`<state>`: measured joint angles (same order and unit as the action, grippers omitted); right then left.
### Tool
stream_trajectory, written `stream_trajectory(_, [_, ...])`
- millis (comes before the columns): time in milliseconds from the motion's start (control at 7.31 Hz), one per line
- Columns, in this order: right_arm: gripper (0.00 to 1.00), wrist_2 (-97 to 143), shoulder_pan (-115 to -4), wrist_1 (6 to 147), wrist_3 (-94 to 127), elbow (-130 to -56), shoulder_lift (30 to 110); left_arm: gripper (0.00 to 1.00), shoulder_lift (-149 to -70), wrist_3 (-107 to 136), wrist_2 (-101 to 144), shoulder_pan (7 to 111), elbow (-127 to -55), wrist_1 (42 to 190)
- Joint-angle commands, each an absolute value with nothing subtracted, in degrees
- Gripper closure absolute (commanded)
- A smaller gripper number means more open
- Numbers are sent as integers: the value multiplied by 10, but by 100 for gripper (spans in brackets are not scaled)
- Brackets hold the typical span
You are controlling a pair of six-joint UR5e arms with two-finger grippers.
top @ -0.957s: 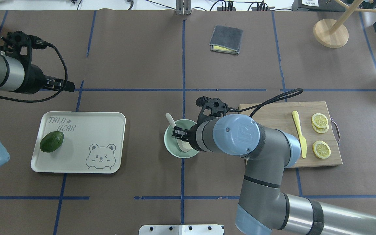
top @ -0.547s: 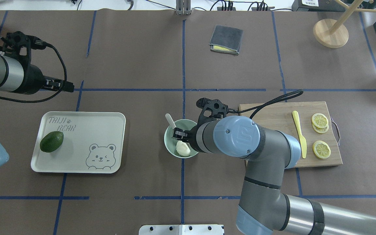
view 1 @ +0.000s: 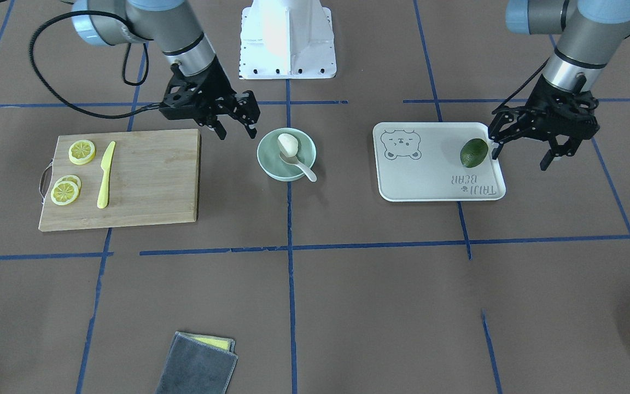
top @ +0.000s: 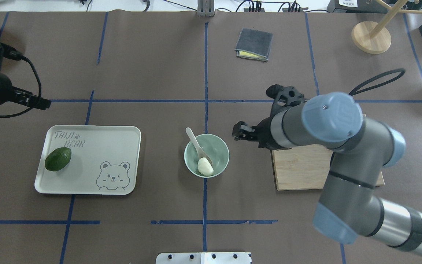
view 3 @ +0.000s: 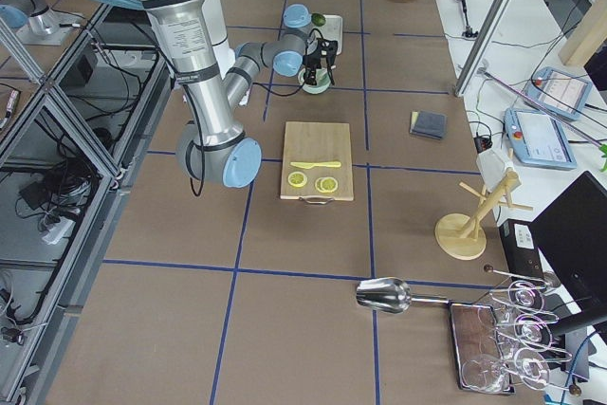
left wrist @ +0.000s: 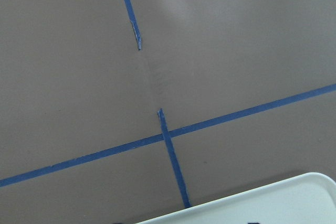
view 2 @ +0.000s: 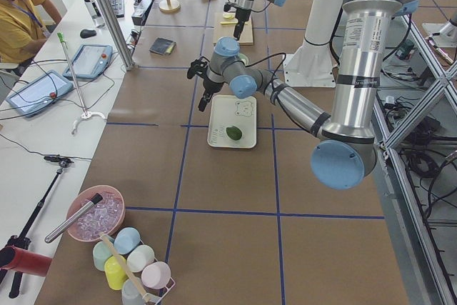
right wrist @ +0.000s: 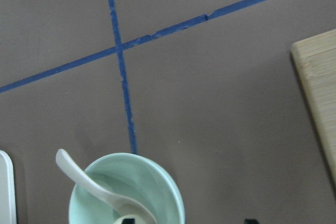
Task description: Put spoon and bun in bowl
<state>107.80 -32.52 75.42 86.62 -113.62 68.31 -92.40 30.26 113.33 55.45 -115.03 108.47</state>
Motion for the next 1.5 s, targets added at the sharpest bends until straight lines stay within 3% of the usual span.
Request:
stream_trajectory(0, [0, 1244, -501, 759, 726, -1153, 772, 0, -881, 111, 1193, 676, -1119, 1086])
stream_trajectory(274, [0, 1342, -670, 776, 435, -1119, 866, 0, -878, -16, 1336, 799, -1024, 1082])
stream_trajectory(684, [0, 1361, -806, 855, 124, -1036, 898, 0, -881, -183, 1356, 881, -970, 987])
stream_trajectory(1094, [0, 1385, -858, 898, -8, -977, 890, 0, -913, -156, 1356, 879, -966, 888])
stream_trajectory(1368, [0, 1387, -862, 899, -58, -958, 893, 0, -894, -156, 1357, 879, -966, 894])
